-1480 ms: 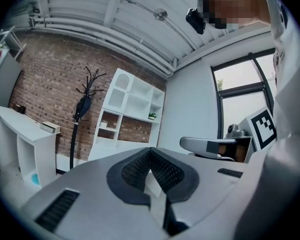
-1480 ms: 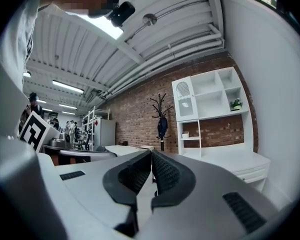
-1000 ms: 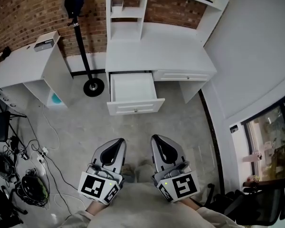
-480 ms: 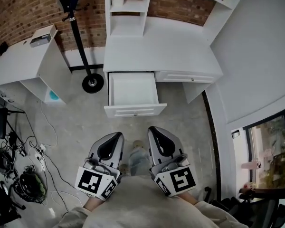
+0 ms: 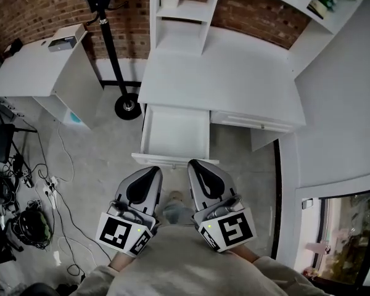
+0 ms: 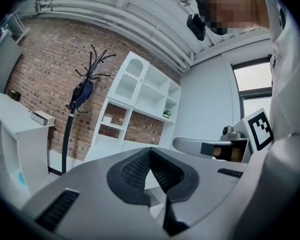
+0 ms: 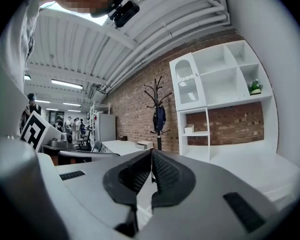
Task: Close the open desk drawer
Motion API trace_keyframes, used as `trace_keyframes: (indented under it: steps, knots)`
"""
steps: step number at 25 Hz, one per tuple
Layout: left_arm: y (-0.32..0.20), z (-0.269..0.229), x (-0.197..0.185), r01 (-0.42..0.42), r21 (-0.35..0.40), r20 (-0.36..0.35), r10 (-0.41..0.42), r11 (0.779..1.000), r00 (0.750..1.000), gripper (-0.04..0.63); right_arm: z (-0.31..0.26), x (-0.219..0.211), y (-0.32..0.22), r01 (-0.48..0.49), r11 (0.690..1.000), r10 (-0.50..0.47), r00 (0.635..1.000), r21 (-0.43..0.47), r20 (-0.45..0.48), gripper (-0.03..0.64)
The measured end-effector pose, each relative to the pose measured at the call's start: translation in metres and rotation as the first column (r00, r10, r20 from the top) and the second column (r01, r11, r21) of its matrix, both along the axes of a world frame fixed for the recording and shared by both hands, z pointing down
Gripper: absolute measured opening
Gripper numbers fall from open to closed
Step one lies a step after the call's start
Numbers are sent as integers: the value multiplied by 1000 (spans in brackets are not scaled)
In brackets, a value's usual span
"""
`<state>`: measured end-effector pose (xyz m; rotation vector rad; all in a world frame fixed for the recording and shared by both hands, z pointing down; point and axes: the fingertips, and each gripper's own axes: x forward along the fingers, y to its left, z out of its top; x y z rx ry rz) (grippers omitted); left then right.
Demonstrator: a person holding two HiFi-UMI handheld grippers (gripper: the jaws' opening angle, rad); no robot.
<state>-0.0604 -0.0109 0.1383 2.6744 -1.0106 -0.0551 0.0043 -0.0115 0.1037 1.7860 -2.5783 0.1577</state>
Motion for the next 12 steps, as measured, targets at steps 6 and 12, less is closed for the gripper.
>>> trace_keyframes:
  steps: [6, 12]
  knots:
    - [-21, 10, 21, 35, -8, 13, -35, 999, 999, 17, 28, 24, -27, 64, 997, -65, 998, -50, -16, 31]
    - [-39, 35, 31, 29, -32, 68, -26, 999, 997, 17, 60, 53, -45, 51, 993, -51, 999, -108, -3, 31]
